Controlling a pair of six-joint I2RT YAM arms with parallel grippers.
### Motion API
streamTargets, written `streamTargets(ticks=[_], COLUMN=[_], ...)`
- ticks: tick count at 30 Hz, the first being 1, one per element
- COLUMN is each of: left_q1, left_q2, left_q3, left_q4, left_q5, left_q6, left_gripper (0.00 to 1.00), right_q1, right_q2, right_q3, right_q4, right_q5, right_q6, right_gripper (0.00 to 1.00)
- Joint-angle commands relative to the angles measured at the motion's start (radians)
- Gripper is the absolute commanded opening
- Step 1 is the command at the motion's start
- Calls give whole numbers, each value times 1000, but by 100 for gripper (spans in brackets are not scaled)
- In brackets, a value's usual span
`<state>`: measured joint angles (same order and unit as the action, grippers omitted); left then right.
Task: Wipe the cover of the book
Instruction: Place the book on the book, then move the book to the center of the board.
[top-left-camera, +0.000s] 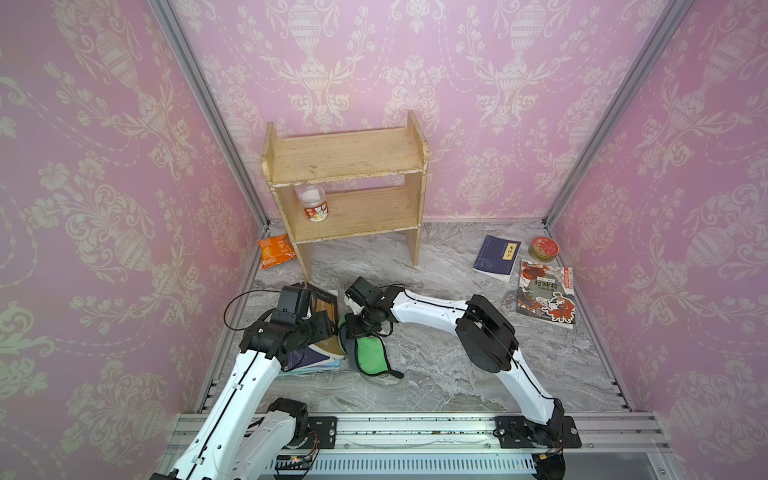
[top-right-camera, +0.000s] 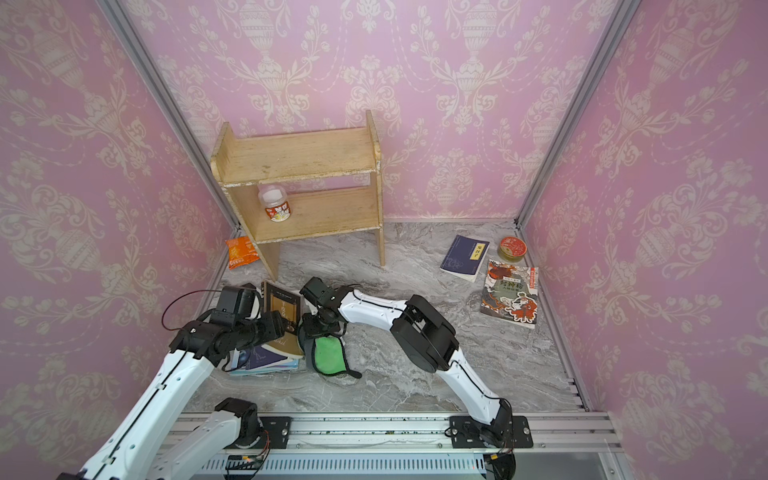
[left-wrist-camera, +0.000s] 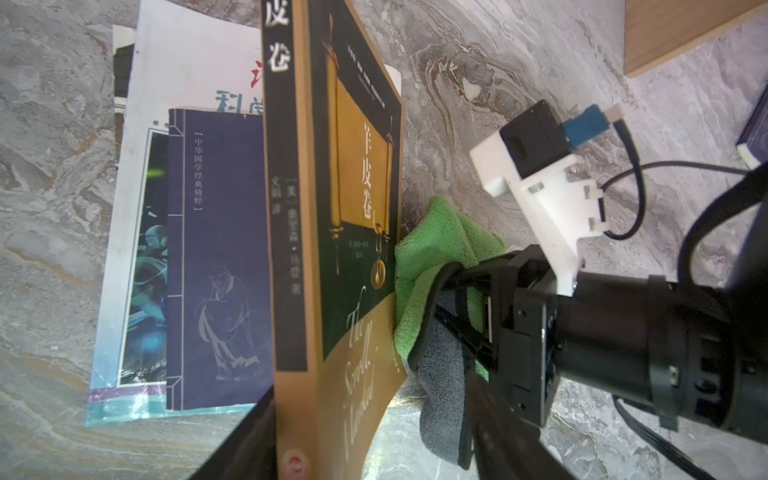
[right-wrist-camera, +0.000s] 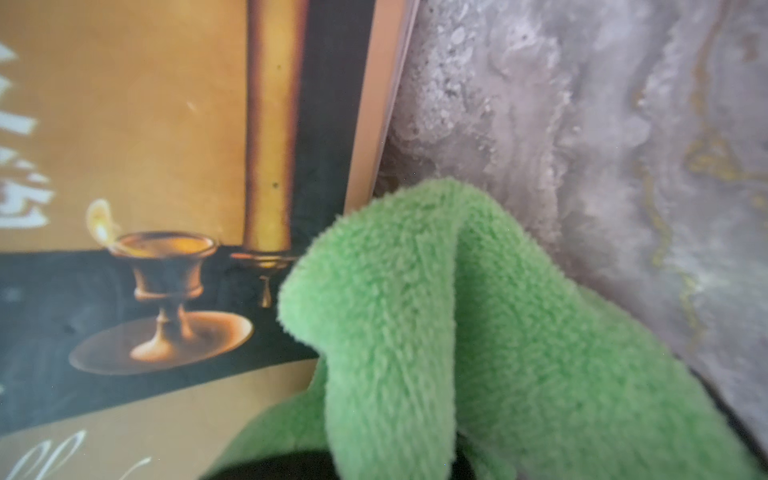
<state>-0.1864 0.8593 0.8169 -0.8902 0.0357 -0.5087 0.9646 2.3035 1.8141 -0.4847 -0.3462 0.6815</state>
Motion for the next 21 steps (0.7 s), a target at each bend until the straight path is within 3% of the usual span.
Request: streamTargets(ticks=[1, 4, 8, 12, 17, 21], left_q1=[16, 24, 32, 32, 31, 16], left_q2=[-35, -49, -55, -42, -33, 7], left_q3=[54, 72, 78, 49, -35, -53], left_q4=[-17, -19, -4, 58, 242, 297], left_q5=[-89, -124, -130, -23, 190, 168], left_q6=[12, 16, 14, -4, -71, -126], left_gripper=[91, 99, 99, 99, 99, 99], right_q1=[17, 19, 19, 13, -31, -84], right_q2=[12, 3, -26, -89, -218, -328], right_q3=[30, 30, 11, -41, -212, -405], right_q4=[-13, -11, 0, 17, 63, 135], right_q5=[-28, -30, -23, 3, 64, 90], right_q6=[19, 25, 32, 30, 28, 46], right_gripper=[0, 0, 0, 0, 0, 0])
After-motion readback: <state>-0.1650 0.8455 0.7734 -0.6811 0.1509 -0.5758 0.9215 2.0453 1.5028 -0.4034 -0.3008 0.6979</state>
